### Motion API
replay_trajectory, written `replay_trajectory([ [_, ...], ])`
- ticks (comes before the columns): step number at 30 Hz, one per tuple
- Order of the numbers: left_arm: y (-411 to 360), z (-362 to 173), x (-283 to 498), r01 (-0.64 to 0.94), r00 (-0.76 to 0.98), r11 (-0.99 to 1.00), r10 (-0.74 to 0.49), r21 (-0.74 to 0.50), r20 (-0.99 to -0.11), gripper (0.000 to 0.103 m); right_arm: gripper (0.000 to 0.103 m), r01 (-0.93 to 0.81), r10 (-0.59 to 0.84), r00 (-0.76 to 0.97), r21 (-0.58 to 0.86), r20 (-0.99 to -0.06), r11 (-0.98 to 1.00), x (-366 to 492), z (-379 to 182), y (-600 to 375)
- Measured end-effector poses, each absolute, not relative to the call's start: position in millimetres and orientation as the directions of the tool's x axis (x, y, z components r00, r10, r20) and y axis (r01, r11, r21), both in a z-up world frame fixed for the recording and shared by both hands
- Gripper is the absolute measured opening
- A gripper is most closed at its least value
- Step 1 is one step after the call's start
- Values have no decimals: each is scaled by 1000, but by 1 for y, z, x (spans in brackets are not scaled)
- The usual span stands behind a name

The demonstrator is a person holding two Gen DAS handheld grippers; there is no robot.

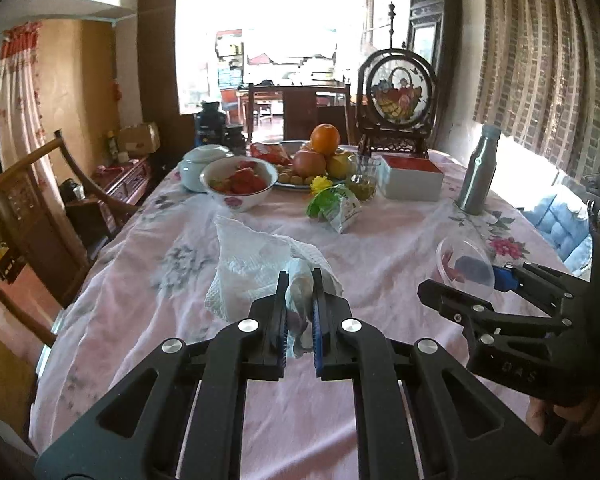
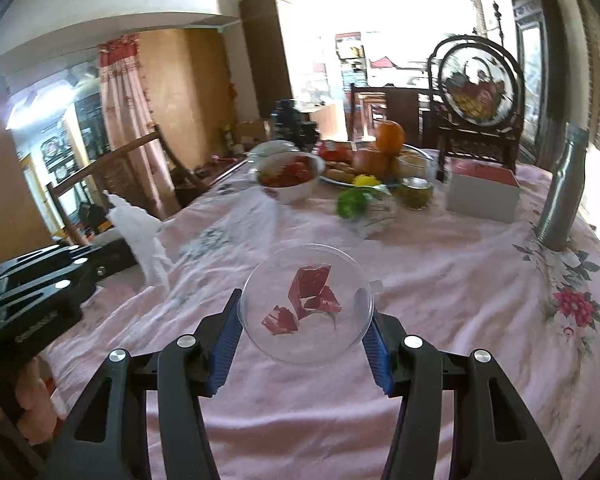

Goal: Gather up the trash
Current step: 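Carry the tissue and plastic cup with both tools to the wastebasket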

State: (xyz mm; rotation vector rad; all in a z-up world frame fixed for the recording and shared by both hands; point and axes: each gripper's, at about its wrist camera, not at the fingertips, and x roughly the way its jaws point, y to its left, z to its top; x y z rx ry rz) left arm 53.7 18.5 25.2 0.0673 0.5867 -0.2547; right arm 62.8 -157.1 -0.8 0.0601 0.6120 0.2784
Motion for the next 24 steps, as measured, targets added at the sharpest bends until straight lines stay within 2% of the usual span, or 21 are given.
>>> replay_trajectory([
  [12,105,24,-24,76,859,995,-99,-65,-503,11,55,-404,396,725,117,-563,907,4,-1,-70],
  [24,221,-6,-102,-216,844,972,137,-95,-519,11,55,-637,552,579,90,-600,765,-39,-11,51],
])
